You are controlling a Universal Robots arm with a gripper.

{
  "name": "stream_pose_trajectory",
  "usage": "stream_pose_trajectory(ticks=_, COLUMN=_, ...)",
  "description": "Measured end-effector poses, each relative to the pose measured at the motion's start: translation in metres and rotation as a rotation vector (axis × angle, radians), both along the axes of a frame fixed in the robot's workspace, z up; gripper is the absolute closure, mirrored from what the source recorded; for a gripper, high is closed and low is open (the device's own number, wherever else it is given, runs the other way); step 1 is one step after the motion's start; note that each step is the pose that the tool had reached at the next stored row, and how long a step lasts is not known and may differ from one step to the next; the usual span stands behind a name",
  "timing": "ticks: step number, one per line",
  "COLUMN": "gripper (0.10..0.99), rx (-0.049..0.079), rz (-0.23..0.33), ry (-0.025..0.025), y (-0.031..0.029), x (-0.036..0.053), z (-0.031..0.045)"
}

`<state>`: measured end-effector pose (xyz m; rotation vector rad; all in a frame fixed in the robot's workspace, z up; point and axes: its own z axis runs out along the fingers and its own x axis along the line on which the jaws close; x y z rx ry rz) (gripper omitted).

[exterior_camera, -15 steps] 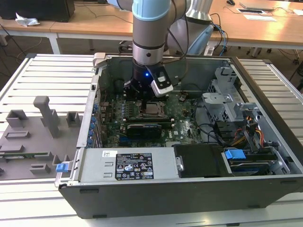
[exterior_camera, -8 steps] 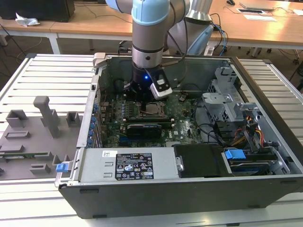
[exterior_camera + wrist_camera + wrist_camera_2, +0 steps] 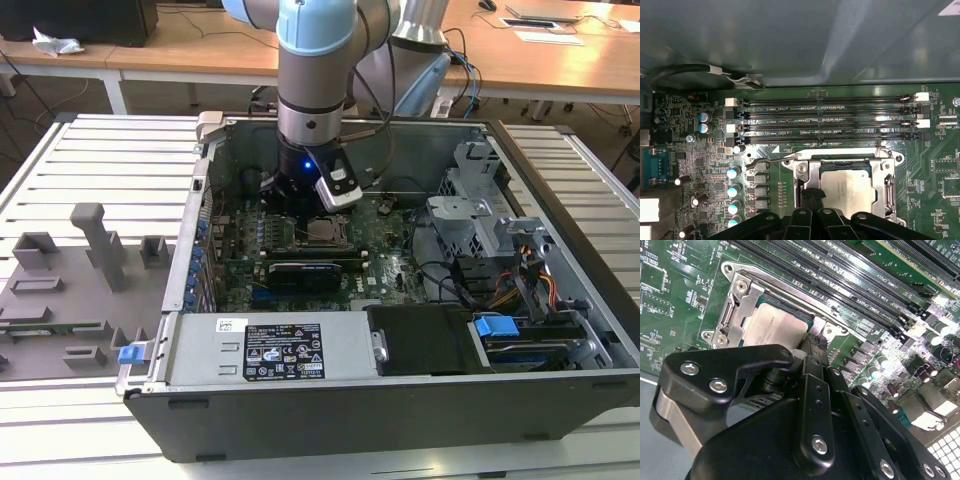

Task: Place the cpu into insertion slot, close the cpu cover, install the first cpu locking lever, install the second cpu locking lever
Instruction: 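Close the cpu cover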

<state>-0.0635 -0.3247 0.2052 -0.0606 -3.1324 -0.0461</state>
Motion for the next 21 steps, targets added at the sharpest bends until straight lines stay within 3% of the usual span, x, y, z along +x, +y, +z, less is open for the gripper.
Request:
stream_pose_trajectory(ticks=4, gripper=0.980, rx=0.000, rz=0.000, ry=-0.0002, y=0.0001, x=0.0001, z=0.0009)
stream_pose_trajectory(ticks=8, gripper=0.980, rx=-0.001, rz=0.000, ry=0.0000, y=0.0000, x=0.0000, z=0.0112)
stream_pose_trajectory(ticks=12, gripper=0.980, rx=-0.001, rz=0.000, ry=0.0000, y=0.0000, x=0.0019, z=0.0119)
stream_pose_trajectory(ticks=21, gripper=0.980, rx=-0.001, rz=0.001, ry=0.0027, y=-0.0008, x=0.0291, z=0.0118)
